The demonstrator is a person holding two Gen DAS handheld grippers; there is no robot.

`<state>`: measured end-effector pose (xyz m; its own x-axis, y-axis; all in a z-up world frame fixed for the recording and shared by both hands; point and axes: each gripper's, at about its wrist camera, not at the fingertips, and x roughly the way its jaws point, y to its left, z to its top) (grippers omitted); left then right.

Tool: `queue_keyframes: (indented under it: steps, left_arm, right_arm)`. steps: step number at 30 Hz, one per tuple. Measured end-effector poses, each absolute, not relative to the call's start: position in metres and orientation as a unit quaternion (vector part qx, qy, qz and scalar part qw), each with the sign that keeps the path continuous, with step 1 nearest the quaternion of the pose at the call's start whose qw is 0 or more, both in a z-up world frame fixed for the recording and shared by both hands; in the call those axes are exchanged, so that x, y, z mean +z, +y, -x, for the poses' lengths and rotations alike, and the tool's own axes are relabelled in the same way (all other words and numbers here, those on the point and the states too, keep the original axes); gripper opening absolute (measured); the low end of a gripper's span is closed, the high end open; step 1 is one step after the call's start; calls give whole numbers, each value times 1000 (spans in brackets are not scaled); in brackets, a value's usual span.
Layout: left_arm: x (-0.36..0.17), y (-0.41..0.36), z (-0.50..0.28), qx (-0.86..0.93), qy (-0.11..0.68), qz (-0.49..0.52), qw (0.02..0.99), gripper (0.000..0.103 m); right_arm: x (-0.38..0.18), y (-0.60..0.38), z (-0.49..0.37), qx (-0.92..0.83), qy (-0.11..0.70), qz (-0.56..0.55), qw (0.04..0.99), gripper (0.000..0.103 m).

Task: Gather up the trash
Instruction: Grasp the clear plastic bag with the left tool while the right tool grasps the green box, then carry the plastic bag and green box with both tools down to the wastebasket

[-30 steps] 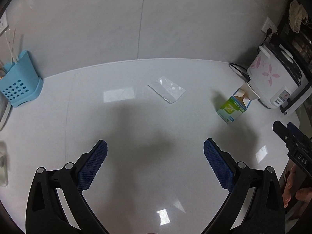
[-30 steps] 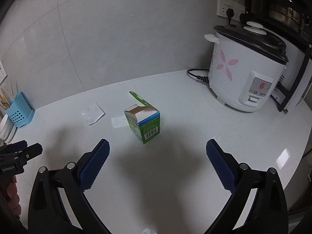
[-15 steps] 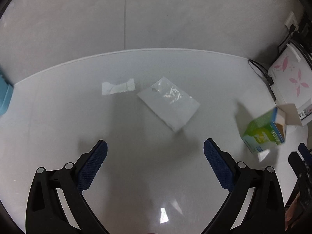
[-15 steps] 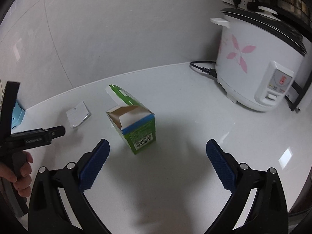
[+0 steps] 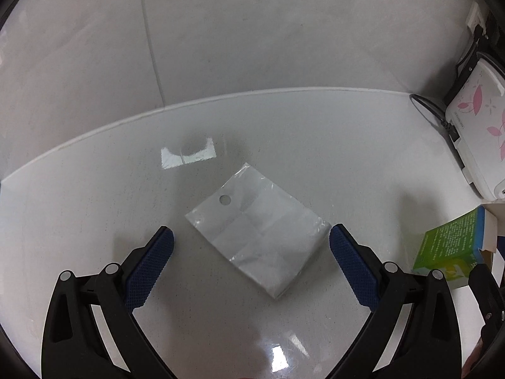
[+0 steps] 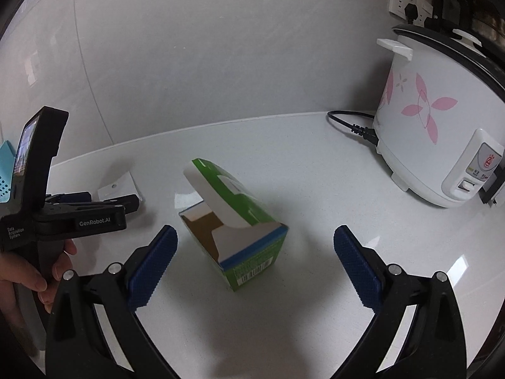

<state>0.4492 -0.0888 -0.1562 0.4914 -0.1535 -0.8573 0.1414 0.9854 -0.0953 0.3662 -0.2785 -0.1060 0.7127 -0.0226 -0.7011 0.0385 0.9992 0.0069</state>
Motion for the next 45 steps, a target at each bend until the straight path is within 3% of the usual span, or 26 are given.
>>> queue_keyframes:
  steps: [4,7,9,12,17,45]
  left_arm:
    - [-156,-93,-447,-70,493,-19,867,77]
    - [-154,-101,-443,-71,488,-41,869,54]
    - [-152,-100,-442,-79,488,-35,868,17]
    - [-150,-86,-441,-93,496,-9,863,2]
    - [-149,-84,-432,-106,491,10,865,0]
    - [-75,-79,-325,-145,435,36,888,0]
  right_arm:
    - [-108,-273,-368,-15,381,-6,924,84]
    - [-109,-269,-371,-14,385,-2,923,71]
    - [-108,-269,-371,-16,383,-5,924,64]
    - [-107,-270,-371,-15,383,-10,924,55]
    - [-103,-272,-366,-9,380,-9,925,49]
    - [-53,-280,-288,20,350,-6,936,48]
